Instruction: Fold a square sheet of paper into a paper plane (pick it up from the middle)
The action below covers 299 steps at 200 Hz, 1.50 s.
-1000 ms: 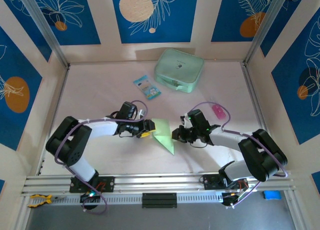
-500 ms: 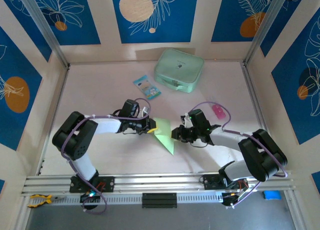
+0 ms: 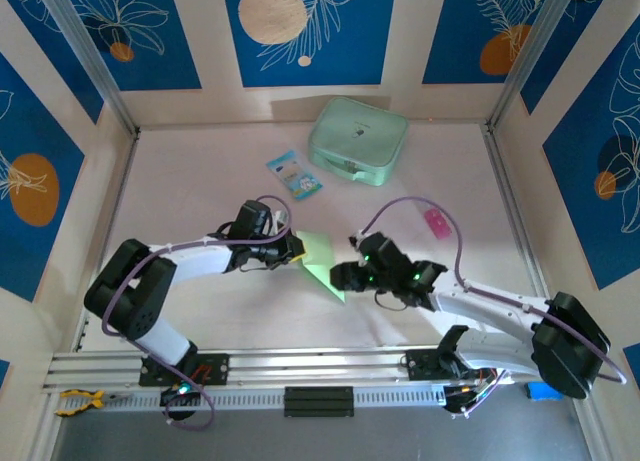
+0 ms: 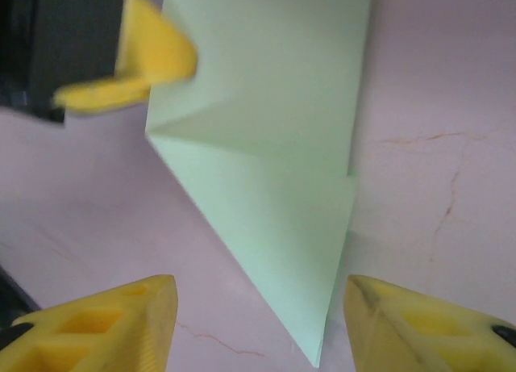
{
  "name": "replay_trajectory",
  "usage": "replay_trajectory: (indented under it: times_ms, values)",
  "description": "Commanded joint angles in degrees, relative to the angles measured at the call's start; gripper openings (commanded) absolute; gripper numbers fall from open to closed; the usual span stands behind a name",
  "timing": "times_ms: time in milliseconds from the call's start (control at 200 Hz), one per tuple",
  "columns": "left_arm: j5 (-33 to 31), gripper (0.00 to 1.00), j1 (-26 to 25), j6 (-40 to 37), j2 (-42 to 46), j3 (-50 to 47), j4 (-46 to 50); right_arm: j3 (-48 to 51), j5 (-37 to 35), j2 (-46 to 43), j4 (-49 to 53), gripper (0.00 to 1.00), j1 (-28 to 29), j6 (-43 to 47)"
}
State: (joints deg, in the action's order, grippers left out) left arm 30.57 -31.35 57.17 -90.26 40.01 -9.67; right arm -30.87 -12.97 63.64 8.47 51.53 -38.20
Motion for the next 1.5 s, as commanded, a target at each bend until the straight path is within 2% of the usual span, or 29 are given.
replay_trajectory:
  times_ms: [0,70,240,455,620,720,800,1015,1355,1490]
  values:
    - [-1.64,0.0,0.16,0.9,1.06,-0.21,1.23,1.77,-15.25,0.95,-4.44,0.57,6.08,9.39]
    - [-1.27,0.01,-0.05,0.98,0.73,0.14,1.16,1.78,-17.53,3.34,-7.15,0.54,8.26,13.07]
    - [0.99,0.19,-0.25,0.18,-0.06,1.27,0.32,0.6,-22.2,9.97,-12.98,0.5,12.34,21.47]
    - [4.87,0.26,-0.25,0.2,-1.77,2.35,-2.67,0.4,-20.79,13.83,-15.86,0.48,12.64,25.51]
    - [5.88,0.24,-0.2,0.59,-2.28,2.39,-4.07,0.52,-21.31,15.06,-15.59,0.49,13.08,26.39]
    - [6.36,0.13,-0.27,0.78,-2.37,2.68,-4.24,0.03,-20.25,16.41,-15.5,0.48,13.46,27.33]
    - [6.45,0.1,-0.16,0.76,-2.54,2.88,-3.95,-0.64,-22.03,17.75,-14.69,0.48,13.59,27.27]
    - [6.44,0.08,-0.24,0.77,-2.64,3.09,-3.34,-1.76,-26.88,20.53,-13.76,0.37,13.78,26.65]
    - [6.48,0.09,-0.2,0.45,-2.63,3.5,-2.45,-0.68,-25.31,20.69,-14.91,0.23,14.05,24.55]
    - [6.61,0.09,-0.2,0.53,-2.47,3.54,-2.36,-0.54,-25.44,21.08,-15.19,0.22,13.99,24.01]
